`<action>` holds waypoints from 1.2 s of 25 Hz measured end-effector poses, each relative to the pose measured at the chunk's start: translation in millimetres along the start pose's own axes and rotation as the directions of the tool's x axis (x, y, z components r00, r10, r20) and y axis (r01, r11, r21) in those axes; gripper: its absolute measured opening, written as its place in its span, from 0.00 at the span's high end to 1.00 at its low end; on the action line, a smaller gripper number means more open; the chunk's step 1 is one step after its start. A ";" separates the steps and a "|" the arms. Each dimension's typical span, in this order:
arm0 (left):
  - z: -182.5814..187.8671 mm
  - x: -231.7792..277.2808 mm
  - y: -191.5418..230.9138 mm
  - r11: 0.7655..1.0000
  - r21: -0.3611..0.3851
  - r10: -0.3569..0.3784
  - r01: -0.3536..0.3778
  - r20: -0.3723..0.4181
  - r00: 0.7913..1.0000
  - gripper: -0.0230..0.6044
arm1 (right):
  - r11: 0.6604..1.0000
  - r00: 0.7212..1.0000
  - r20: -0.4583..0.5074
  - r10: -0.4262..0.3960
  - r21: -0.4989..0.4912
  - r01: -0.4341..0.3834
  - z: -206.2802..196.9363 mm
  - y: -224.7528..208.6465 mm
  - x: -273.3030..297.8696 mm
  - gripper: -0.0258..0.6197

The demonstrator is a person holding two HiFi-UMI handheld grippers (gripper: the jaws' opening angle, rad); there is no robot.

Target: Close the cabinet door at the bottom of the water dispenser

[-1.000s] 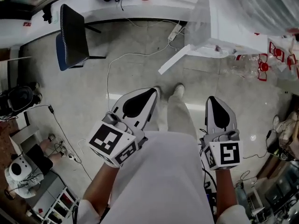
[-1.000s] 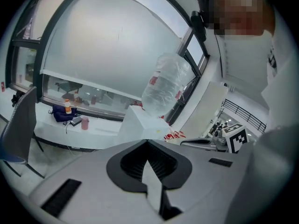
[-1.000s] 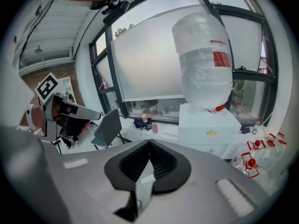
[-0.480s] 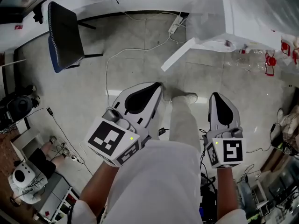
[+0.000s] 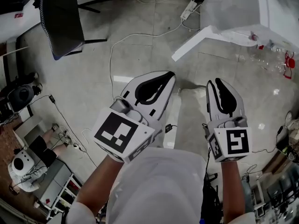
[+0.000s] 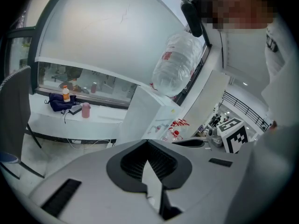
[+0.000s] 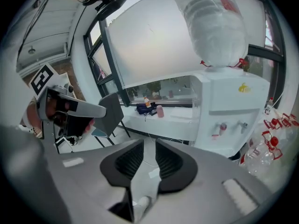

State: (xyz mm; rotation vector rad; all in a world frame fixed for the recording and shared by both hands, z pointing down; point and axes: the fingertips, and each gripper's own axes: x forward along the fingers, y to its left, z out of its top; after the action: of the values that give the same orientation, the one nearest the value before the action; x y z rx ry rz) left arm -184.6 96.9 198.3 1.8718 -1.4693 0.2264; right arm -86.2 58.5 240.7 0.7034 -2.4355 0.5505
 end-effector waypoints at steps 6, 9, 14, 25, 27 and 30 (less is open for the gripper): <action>-33.0 28.9 25.4 1.000 0.004 0.008 -0.008 -0.027 1.000 0.95 | 0.999 1.000 -0.014 -0.006 0.047 0.007 -30.7 -9.6 30.5 0.82; -51.0 49.2 37.7 1.000 -0.001 0.009 -0.009 -0.052 0.999 0.95 | 0.998 1.000 -0.023 -0.018 0.064 0.020 -43.5 -19.7 44.7 0.82; -81.2 76.8 52.7 1.000 0.010 0.008 -0.007 -0.070 0.998 0.95 | 0.999 0.999 -0.039 -0.018 0.048 0.020 -61.6 -34.2 65.5 0.82; -130.2 131.0 79.8 0.997 0.078 0.001 0.007 -0.106 0.994 0.95 | 0.997 0.999 -0.045 -0.011 0.079 0.014 -90.2 -48.6 101.8 0.82; -141.2 135.3 85.7 0.996 0.089 0.007 0.004 -0.127 0.992 0.95 | 0.997 0.999 -0.046 -0.007 0.076 0.010 -92.5 -47.7 103.5 0.82; -159.5 144.2 99.5 0.995 0.098 0.012 0.003 -0.153 0.988 0.92 | 0.997 0.999 -0.047 0.000 0.082 0.004 -100.5 -47.6 110.3 0.82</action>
State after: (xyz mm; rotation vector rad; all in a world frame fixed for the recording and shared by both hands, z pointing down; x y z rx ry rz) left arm -179.9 79.7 434.6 1.8831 -1.3795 0.4422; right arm -99.2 32.9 394.7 0.7185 -2.3799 0.6623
